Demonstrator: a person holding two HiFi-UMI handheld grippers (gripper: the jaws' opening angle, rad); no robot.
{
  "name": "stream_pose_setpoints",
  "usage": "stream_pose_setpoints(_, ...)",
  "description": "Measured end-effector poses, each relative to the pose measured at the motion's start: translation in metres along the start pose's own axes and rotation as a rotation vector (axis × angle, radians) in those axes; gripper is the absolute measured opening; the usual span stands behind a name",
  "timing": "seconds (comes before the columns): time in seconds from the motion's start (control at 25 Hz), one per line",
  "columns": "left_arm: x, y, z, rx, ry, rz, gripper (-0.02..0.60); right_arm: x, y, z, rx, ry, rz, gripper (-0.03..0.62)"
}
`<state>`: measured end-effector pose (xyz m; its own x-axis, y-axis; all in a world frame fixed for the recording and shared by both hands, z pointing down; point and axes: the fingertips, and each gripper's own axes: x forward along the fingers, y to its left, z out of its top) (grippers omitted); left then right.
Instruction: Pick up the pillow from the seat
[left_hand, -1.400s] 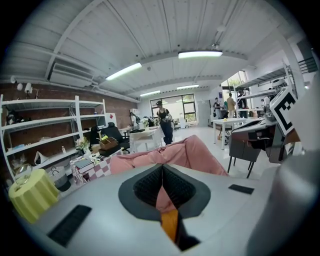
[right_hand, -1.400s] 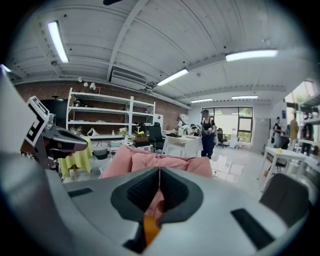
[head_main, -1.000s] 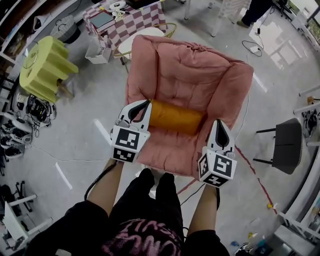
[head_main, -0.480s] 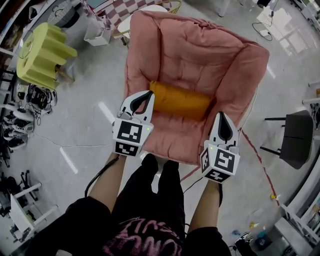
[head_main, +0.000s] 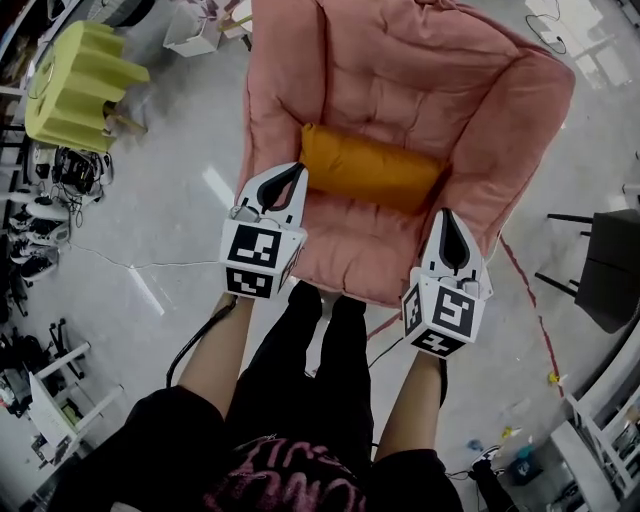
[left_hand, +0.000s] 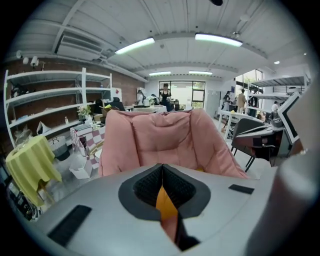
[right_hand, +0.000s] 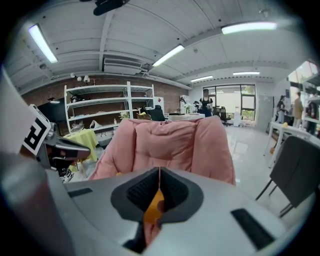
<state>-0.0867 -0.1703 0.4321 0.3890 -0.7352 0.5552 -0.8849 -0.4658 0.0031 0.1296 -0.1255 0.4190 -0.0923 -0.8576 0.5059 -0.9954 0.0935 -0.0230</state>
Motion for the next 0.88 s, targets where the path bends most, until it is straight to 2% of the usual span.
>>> stream_pose_setpoints(0.32,0.018,-0.006,-0.039,-0.013,0.042,-0.002,0.009,0.015,0.006,-0.038,0.007,0.04,0.016,0.021)
stream_pose_setpoints(0.48,0.028,-0.009,-0.059,0.017,0.069,-0.006,0.009,0.025,0.01,-0.062,-0.004,0.073,0.025,0.021)
stream_pose_setpoints(0.72,0.046,-0.006,-0.099,-0.018,0.114,0.004,0.009,0.043,0.009,-0.096,0.007,0.106,0.039,0.021)
stream_pose_setpoints(0.88,0.056,-0.004,-0.127,-0.013,0.147,0.003,0.009,0.052,0.005,-0.126,-0.011,0.136,0.029,0.021)
